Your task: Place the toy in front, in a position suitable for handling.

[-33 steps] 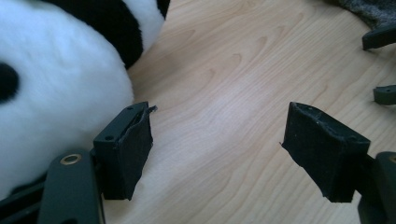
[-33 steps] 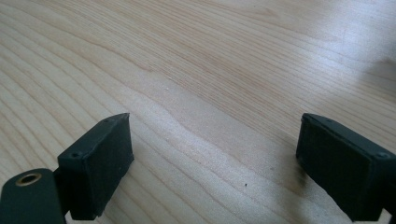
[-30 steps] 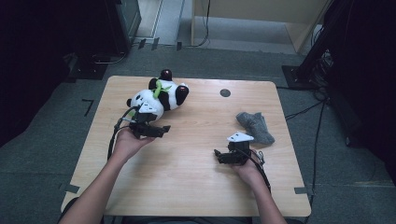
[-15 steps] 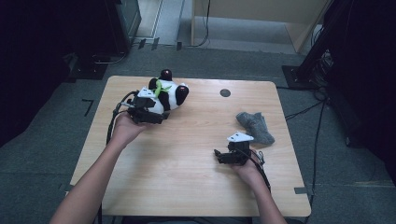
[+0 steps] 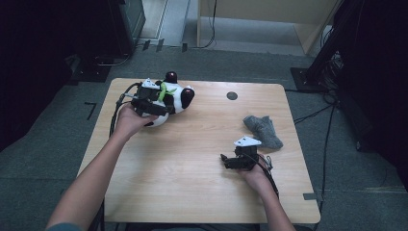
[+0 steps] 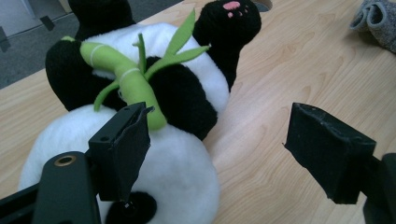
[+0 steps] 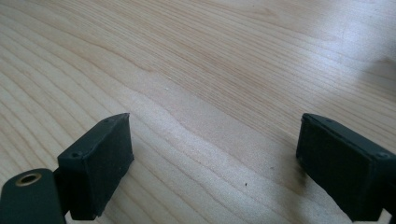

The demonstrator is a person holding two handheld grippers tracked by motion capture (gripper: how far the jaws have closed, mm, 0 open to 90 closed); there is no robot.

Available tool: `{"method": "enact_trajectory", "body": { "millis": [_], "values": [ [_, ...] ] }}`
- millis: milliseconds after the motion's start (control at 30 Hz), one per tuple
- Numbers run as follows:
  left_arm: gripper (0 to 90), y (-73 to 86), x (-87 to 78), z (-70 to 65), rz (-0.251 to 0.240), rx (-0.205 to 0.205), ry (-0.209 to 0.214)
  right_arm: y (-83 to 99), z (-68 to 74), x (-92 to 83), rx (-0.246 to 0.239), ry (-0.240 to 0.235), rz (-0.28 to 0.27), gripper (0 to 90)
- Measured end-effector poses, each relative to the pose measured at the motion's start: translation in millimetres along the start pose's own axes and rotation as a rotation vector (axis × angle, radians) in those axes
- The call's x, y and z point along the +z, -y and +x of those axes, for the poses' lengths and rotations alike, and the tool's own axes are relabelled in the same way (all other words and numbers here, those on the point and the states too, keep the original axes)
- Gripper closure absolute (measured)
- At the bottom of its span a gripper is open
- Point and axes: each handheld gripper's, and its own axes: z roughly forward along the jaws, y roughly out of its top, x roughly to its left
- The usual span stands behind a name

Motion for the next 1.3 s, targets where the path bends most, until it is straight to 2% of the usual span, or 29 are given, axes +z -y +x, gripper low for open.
{"method": "enact_trajectory", "body": {
  "millis": [200,267,400,467,567,667,833,900,967,1067,1200,1300],
  "values": [
    [19.9,-8.4,5.3,14.3,0.005,-0.011,-0.018,0.0,0.1,0.0,0.001,0.000,0.000,10.6],
    [19.8,-9.5,5.6,18.0,-0.017,-0.013,-0.034,0.0,0.0,0.0,0.000,-0.001,0.000,10.5],
    [18.8,-13.9,10.6,25.2,-0.008,-0.029,-0.035,0.0,0.0,0.0,0.000,-0.001,-0.001,10.6],
    [18.8,-15.1,15.1,28.8,0.005,-0.026,-0.052,0.0,0.0,0.0,0.000,-0.001,0.000,10.6],
    [19.1,-12.2,21.8,33.7,0.009,-0.042,-0.051,0.0,0.0,0.0,0.000,0.000,-0.001,10.6],
    [18.6,-8.7,30.0,34.7,0.044,-0.038,-0.050,0.0,0.1,0.0,0.001,0.000,0.000,10.6],
    [18.3,-7.7,37.0,31.8,0.052,-0.021,-0.071,0.0,0.1,0.0,0.001,0.000,0.000,10.6],
    [18.4,-6.3,42.6,30.0,0.063,-0.014,-0.092,0.0,0.1,0.0,0.000,0.000,0.000,10.6],
    [20.3,-3.5,44.8,28.3,0.047,-0.005,-0.119,0.0,0.1,0.0,0.000,0.000,0.000,10.6],
    [26.4,3.1,45.7,28.7,0.007,-0.019,-0.125,0.0,0.0,0.0,0.000,0.000,0.000,10.6],
    [34.3,4.3,45.0,31.3,0.005,-0.015,-0.120,0.0,0.0,0.0,0.000,0.000,-0.001,10.6],
    [42.9,4.1,43.8,28.7,0.017,0.014,-0.120,0.0,0.0,0.0,0.000,0.000,-0.001,10.6]
  ]
}}
